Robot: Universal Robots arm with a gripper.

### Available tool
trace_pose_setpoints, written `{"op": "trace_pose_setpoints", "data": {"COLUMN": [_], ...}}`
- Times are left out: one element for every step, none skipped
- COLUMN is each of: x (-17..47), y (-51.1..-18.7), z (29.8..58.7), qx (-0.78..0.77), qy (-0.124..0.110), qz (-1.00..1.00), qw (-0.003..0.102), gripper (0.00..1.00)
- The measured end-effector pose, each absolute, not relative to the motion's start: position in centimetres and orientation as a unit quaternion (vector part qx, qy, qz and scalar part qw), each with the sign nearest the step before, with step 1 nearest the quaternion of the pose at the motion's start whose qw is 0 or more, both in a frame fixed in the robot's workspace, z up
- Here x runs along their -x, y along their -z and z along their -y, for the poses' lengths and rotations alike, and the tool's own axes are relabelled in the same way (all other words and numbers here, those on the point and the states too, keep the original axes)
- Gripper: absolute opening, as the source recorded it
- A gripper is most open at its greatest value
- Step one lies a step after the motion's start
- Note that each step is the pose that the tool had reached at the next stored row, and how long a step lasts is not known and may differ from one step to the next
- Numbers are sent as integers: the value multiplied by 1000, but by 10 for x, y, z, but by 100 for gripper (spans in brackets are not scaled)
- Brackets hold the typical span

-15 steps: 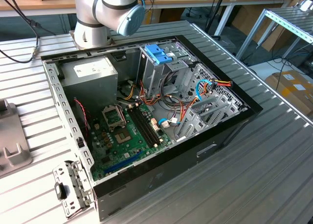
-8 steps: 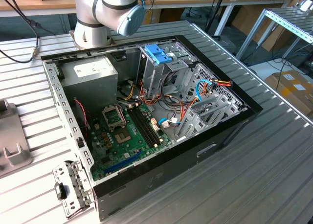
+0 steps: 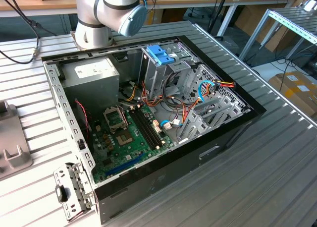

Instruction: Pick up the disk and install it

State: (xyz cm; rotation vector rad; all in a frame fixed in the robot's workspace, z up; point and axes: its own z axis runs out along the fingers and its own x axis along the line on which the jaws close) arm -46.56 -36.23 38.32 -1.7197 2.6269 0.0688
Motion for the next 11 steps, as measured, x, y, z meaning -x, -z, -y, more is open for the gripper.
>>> {"op": "trace_pose_setpoints", "data": {"x": [466, 466, 466, 466, 466, 466, 466, 466, 466, 466, 466], "y": [-383, -383, -383, -383, -383, -383, -383, -383, -383, -383, -383], "z": [362, 362, 362, 362, 362, 362, 362, 362, 362, 362, 362], "qx": [552, 556, 558, 562, 565, 570, 573, 576, 578, 580, 583], "qy": [-22, -22, -22, -22, -22, -22, -22, -22, -22, -22, -22], "qz": [-833, -831, -830, -827, -825, -822, -819, -817, -816, -814, -812], "qw": [0, 0, 0, 0, 0, 0, 0, 0, 0, 0, 0], "gripper": [11, 11, 11, 11, 11, 11, 11, 11, 11, 11, 11]}}
